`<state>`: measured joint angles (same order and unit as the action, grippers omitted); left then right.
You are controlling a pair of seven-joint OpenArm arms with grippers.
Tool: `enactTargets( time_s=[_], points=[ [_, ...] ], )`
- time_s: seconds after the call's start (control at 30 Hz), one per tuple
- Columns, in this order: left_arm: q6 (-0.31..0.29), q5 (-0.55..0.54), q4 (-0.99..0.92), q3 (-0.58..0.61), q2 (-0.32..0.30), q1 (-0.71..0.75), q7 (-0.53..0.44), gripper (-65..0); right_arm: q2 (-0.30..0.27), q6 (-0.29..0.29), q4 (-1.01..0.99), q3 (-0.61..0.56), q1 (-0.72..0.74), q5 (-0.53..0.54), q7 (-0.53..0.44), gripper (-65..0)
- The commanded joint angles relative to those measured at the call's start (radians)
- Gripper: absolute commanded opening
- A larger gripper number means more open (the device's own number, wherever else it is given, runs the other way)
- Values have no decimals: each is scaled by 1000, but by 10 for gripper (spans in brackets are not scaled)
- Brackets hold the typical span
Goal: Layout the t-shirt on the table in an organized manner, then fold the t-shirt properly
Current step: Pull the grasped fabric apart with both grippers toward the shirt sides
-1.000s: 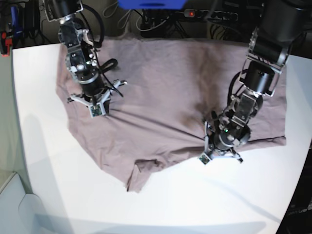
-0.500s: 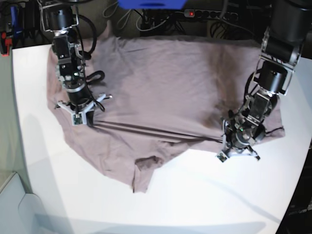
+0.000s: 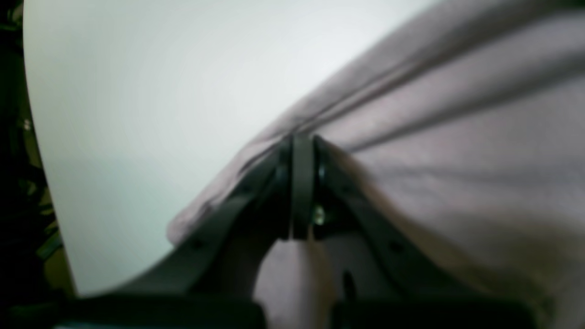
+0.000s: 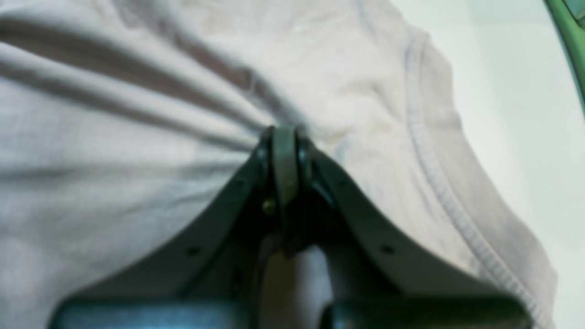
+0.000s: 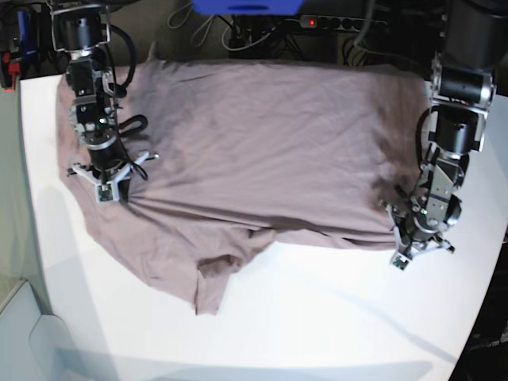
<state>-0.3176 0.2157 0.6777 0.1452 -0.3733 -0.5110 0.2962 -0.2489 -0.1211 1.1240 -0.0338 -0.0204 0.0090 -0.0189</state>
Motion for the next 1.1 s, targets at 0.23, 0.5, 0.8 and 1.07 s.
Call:
enactTargets(
  time_s=[0.23,0.5,0.8,1.07],
  points=[
    [4,0,15,-137,-11,-30,-48,-647,7,-36,-9,44,-60,-24,188,-650],
    [-8,-9,342,-307,-25,82,16,-647,9,-36,189,44,-108,-24,196,-650],
    [-10,-40,764,-305,139,314,301,-647,58,-36,439,36,-126,-25,202,-650],
    [-10,-35,776,-252,176,513,312,-647,101,-117,520,13,-42,-25,342,-650]
  ],
)
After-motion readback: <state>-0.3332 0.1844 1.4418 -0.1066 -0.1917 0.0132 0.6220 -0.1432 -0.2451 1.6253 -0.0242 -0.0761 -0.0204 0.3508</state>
